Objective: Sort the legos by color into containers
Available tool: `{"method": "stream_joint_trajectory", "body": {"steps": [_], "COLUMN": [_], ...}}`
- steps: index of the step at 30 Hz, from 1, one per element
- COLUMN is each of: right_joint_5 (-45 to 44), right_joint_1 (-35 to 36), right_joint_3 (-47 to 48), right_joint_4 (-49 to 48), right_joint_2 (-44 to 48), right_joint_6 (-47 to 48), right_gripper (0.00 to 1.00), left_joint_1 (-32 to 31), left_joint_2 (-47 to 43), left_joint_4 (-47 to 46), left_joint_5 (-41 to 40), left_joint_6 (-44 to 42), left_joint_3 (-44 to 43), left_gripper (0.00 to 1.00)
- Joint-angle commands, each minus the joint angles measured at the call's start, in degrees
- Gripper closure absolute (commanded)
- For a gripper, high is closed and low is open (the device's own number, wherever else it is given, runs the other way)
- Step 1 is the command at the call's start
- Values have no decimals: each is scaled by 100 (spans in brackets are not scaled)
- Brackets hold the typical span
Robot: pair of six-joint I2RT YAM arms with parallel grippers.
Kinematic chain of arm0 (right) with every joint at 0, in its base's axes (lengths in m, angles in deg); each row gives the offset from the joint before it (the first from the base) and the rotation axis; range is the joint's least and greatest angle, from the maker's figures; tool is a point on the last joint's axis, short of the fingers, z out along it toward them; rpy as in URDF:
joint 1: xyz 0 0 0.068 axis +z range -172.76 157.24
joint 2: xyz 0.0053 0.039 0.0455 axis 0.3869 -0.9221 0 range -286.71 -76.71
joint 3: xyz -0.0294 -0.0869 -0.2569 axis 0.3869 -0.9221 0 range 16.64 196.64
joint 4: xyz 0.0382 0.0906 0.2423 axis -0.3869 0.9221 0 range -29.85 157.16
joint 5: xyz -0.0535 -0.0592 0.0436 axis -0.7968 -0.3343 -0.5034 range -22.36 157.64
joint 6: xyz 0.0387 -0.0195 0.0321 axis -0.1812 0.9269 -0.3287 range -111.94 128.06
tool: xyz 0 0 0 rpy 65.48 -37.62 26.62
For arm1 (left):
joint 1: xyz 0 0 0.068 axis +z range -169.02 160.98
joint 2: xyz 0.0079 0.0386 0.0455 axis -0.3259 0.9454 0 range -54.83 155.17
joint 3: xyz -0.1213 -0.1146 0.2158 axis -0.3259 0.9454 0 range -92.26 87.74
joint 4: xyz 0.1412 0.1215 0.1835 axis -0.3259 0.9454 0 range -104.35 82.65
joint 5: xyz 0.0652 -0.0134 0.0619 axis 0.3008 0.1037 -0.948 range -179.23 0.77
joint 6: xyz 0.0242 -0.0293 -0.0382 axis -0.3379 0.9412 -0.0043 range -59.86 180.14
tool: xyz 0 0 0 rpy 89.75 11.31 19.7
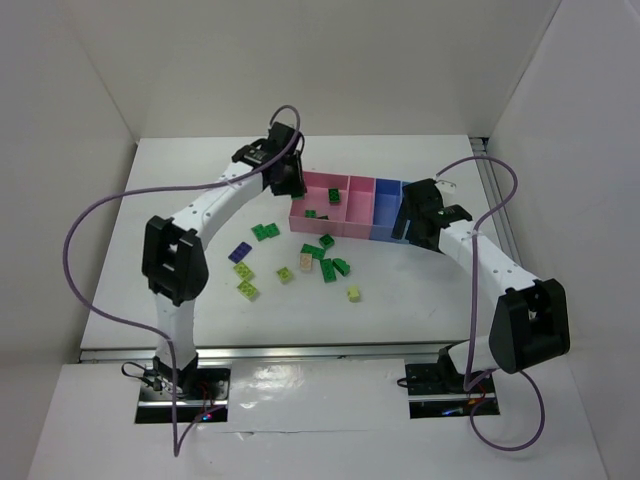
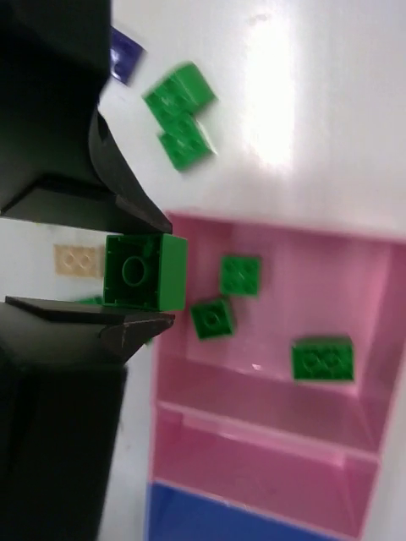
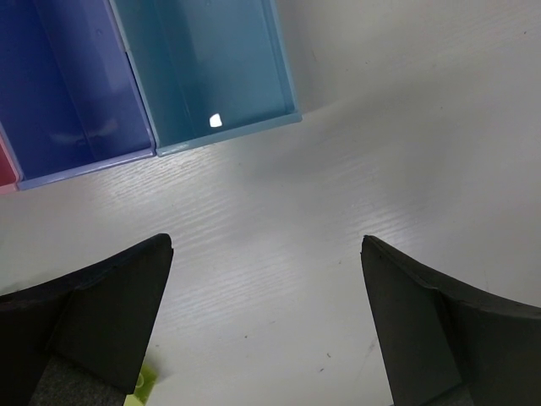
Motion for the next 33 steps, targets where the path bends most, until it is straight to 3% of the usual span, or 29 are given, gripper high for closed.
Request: {"method": "stream_joint_trajectory", "body": {"steps": [1, 2, 4, 6, 9, 10, 14, 18, 21, 22, 26, 31, 33], "right_joint_5": [-38, -38, -38, -143, -143, -143, -90, -38, 15, 15, 77, 24, 24], "right_joint_1": [49, 49, 102, 102, 102, 102, 102, 102, 155, 155, 208, 208, 208], "right_joint_3": [43, 43, 43, 43, -10, -62, -62, -10, 43, 95, 157, 105, 105], "right_joint_4": [-177, -177, -124, -71, -71, -71, -124, -194, -247, -247, -300, -247, -247], "right_joint_2": [113, 113, 113, 166, 218, 218, 157, 17, -132, -185, -248, -186, -133], "right_joint_6": [-57, -57, -57, -109, -110, -110, -110, -57, -57, -57, -57, -57, -57], "right_gripper": [0, 0, 0, 0, 0, 0, 0, 0, 0, 0, 0, 0, 0], "left_joint_1": [-46, -46, -46, -46, -46, 32, 313, 561, 701, 701, 701, 701, 701], "left_joint_2": [962, 1148, 1683, 1774, 1320, 1143, 185, -598, -731, -618, -160, 244, 393], "left_joint_4": [88, 236, 622, 939, 941, 880, 722, 475, 325, 265, 264, 334, 386], "left_joint_5": [167, 167, 238, 238, -112, -227, -737, -948, -826, -765, -519, -518, -659], "left_joint_6": [18, 18, 18, 18, 17, 79, 430, 773, 835, 835, 835, 730, 730], "left_joint_3": [-887, -1135, -2115, -2472, -2088, -1860, -107, 1363, 1963, 1965, 1895, 1605, 1535], "left_gripper": [55, 34, 15, 6, 10, 19, 40, 43, 31, 21, 8, 5, 10]}}
